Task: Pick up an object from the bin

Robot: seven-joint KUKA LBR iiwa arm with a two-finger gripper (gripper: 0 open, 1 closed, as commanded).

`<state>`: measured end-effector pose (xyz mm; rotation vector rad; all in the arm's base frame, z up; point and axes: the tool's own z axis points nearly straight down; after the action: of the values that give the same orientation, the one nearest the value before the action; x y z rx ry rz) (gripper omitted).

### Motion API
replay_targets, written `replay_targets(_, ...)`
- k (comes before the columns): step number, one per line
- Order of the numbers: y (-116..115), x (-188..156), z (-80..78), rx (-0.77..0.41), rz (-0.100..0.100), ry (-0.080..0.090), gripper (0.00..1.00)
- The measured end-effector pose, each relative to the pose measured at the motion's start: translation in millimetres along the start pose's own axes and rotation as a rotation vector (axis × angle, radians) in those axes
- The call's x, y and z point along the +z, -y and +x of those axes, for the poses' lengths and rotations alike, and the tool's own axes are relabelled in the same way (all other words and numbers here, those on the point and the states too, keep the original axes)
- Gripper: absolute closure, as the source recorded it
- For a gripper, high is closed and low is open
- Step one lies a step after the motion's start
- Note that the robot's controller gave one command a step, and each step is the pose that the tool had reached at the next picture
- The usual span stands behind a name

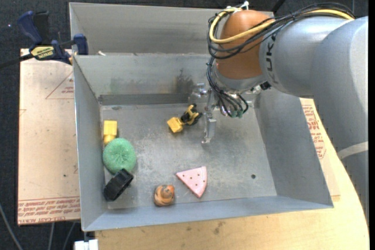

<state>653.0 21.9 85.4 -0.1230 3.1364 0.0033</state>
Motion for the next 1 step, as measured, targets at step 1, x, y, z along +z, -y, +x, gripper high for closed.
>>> replay_targets(1,-20.1,13.0,-1.1,-0.003,0.002,0.003,1.0)
